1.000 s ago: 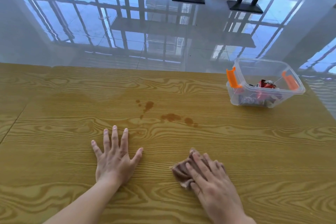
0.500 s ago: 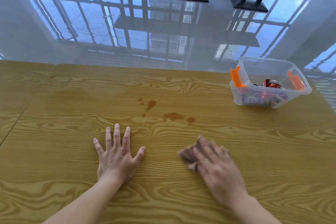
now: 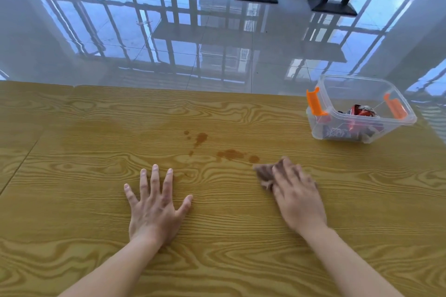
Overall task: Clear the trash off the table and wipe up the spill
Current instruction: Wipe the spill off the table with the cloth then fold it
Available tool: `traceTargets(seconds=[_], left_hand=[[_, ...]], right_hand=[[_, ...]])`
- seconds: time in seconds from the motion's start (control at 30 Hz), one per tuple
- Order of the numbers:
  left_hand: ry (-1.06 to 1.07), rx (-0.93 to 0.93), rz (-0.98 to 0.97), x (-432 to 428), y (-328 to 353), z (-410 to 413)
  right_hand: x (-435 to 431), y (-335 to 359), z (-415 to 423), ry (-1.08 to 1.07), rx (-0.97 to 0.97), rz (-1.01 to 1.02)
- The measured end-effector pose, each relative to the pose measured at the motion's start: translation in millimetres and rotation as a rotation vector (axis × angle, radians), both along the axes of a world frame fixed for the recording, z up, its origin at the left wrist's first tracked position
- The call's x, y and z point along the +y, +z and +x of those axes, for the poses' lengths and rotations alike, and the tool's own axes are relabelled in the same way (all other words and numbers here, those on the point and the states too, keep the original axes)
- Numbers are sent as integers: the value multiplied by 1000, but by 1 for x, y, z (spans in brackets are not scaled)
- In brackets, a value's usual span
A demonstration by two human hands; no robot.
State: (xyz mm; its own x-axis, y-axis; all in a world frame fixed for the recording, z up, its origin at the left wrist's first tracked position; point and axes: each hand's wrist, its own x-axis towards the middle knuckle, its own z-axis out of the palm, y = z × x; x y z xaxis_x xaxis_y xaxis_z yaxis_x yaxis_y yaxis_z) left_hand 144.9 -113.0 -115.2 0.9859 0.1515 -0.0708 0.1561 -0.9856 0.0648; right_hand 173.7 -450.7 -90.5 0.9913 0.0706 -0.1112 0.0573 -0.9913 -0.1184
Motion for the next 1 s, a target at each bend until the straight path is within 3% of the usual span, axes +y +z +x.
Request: traceTargets(seconds=[0.07,0.1,0.27,0.33,0.4,0.53,0.6,0.7,0.77,0.83,0.93,1.0], left_hand=[[0,-5,-2,0,1,0],[-2,0,-3,0,1,0],[3,-4,-9,0,2,0],[4,-2,-5,0,1,0],[2,0,-4,0,1,0],[3,-2,-1,0,1,0],[2,-2,-5,0,1,0],[2,-8,-15,1,1,0],[1,-3,-13,1,1,0],[4,-4,-6,1,1,0],[3,3,-3,1,2,0],[2,11,-13,1,4,-1]], right_hand=[[15,11,44,-215,55,64],[29,14,51,-218,60,69],[60,-5,-53,346,-31,27],[37,-7,-73,408,2,11],[13,-5,-41,273,-13,-28],[34,15,51,-229,61,63],[67,13,48,-98,57,57],[94,-5,-31,372,-19,48],[74,-7,-62,477,-19,47],[51,-9,-34,380,-36,4],[53,8,49,-34,24,49],[75,14,69,-113,56,72]])
